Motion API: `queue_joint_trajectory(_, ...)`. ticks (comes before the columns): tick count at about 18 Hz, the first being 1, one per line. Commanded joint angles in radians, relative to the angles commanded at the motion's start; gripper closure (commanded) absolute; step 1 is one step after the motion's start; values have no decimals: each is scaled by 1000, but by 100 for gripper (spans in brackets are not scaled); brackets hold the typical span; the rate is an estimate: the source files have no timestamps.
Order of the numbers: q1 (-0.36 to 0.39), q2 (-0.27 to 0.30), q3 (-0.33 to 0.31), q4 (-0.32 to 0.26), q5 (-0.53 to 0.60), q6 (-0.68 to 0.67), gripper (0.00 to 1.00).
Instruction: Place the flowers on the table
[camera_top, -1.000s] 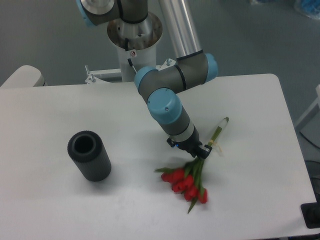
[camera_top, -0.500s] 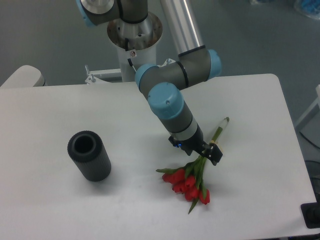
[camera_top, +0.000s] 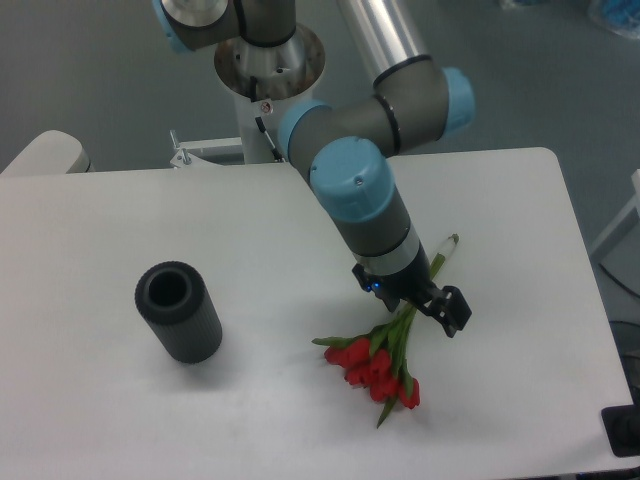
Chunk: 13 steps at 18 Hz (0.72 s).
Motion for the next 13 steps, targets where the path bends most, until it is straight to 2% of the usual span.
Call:
queue_joint_trajectory(2, 34, 5, 25, -52, -50, 42, 0)
queue_joint_trajectory(4, 77, 24, 32, -77, -144, 81, 0)
queue_joint_trajectory(8, 184, 52, 52, -155, -310, 245, 0)
queue_joint_trajectory(11, 233, 57, 86, -220, -312, 377, 0)
queue_joint_trajectory(13, 253, 58, 94, -238, -311, 428, 0)
